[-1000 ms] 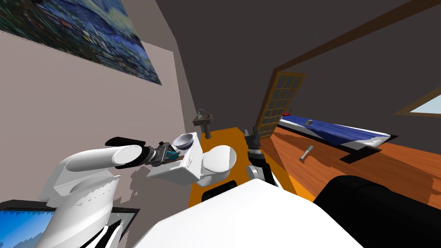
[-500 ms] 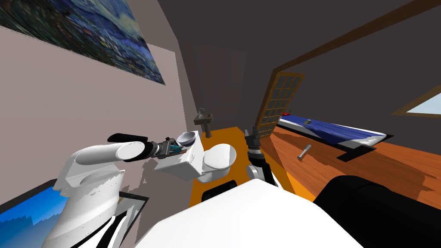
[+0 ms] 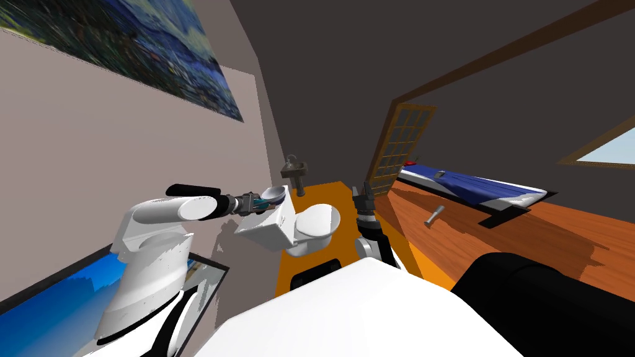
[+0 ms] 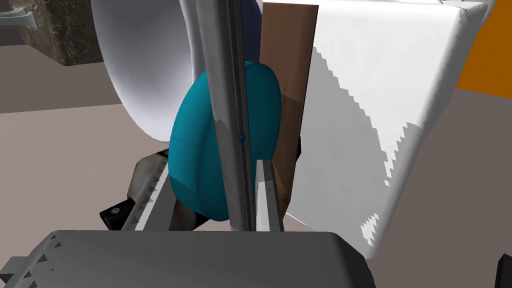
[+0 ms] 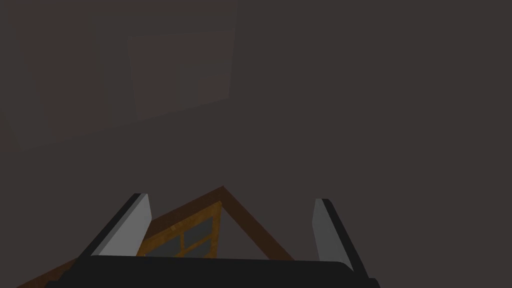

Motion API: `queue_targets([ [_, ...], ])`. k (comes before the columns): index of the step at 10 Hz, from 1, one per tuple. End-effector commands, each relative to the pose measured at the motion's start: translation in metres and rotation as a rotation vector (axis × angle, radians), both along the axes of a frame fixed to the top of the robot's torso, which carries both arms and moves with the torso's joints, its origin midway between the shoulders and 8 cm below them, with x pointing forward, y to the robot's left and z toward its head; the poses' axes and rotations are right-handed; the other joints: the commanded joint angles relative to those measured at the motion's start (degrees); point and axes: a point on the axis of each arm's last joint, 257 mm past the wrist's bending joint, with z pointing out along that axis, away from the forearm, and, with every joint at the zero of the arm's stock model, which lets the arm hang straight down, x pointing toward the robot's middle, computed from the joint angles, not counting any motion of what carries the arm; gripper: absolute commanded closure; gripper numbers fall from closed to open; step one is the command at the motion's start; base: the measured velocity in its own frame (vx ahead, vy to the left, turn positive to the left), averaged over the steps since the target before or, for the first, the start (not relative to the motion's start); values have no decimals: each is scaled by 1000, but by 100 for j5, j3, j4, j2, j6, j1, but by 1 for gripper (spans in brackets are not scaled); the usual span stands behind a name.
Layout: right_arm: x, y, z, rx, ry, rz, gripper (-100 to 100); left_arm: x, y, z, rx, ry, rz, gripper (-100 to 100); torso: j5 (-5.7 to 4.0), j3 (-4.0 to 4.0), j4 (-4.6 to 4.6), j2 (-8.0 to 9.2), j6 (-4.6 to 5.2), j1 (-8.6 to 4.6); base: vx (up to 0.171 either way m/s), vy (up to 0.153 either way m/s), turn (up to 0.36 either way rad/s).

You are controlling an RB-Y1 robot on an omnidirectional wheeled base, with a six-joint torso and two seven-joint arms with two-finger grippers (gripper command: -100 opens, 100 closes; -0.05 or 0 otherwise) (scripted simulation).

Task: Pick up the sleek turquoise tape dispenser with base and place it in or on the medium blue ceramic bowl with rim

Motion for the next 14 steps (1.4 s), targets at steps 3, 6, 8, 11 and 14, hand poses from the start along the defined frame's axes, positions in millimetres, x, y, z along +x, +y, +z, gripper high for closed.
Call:
queue_targets([
  [3,0,0,0,0,0,0,0,27,-28,28,-18,-96,-65,100,-1,3,3,3,0,-3,-96,65,-10],
  [6,0,0,0,0,0,0,0,43,-48,49,-29,-165,-105,100,-1,3,4,1,-1,-8,-80,46,-7],
  [8,0,0,0,0,0,0,0,52,-58,60,-35,-209,-121,100,-4,2,4,-1,1,-18,-65,28,-12],
  [11,0,0,0,0,0,0,0,65,-66,73,-43,-273,-127,100,-4,-7,2,-18,1,-21,-28,15,-14],
  [14,0,0,0,0,0,0,0,78,-64,81,-49,-336,-107,100,-6,-15,-1,-33,1,-32,9,-11,-16],
])
